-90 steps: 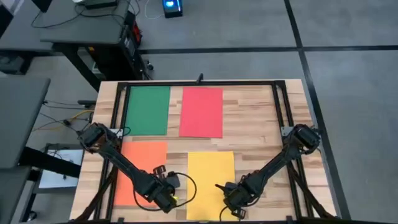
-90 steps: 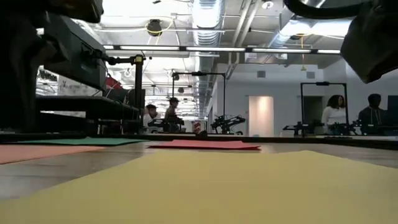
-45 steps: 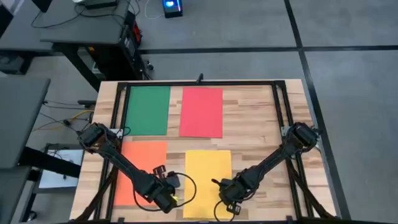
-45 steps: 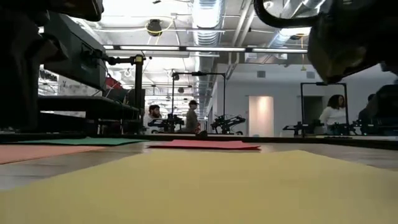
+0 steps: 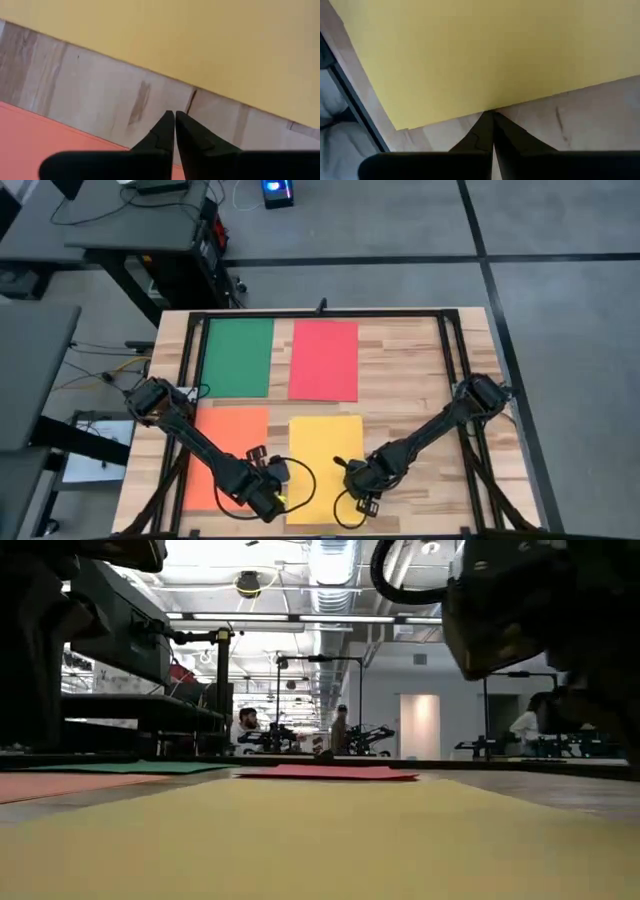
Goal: Organize paper
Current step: Stack the yellow paper on top of the yellow paper
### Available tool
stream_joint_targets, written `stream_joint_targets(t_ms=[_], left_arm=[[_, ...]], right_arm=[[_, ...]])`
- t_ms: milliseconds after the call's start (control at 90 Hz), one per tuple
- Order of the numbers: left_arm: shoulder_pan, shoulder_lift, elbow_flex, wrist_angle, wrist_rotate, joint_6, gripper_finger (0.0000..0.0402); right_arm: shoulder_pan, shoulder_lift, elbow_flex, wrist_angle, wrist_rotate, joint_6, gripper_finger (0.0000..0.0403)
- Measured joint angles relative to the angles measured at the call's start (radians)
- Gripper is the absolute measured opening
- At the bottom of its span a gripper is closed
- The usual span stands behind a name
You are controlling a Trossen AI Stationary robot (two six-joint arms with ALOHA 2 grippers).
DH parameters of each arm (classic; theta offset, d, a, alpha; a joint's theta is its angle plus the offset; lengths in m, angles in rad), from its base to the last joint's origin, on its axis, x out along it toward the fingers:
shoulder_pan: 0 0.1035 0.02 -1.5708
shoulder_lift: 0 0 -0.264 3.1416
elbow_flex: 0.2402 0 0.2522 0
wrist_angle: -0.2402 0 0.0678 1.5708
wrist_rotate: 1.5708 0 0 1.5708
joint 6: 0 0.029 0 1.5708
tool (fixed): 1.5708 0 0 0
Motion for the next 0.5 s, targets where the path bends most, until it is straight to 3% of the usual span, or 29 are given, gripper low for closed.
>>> stream_joint_targets(t_ms=[500], left_arm=[[0.006,0.000,0.023,-0.075,0.001,0.054,0.0000]], right_arm=[[0.025,-0.028,0.000,-0.046,0.031,-0.026,0.0000]])
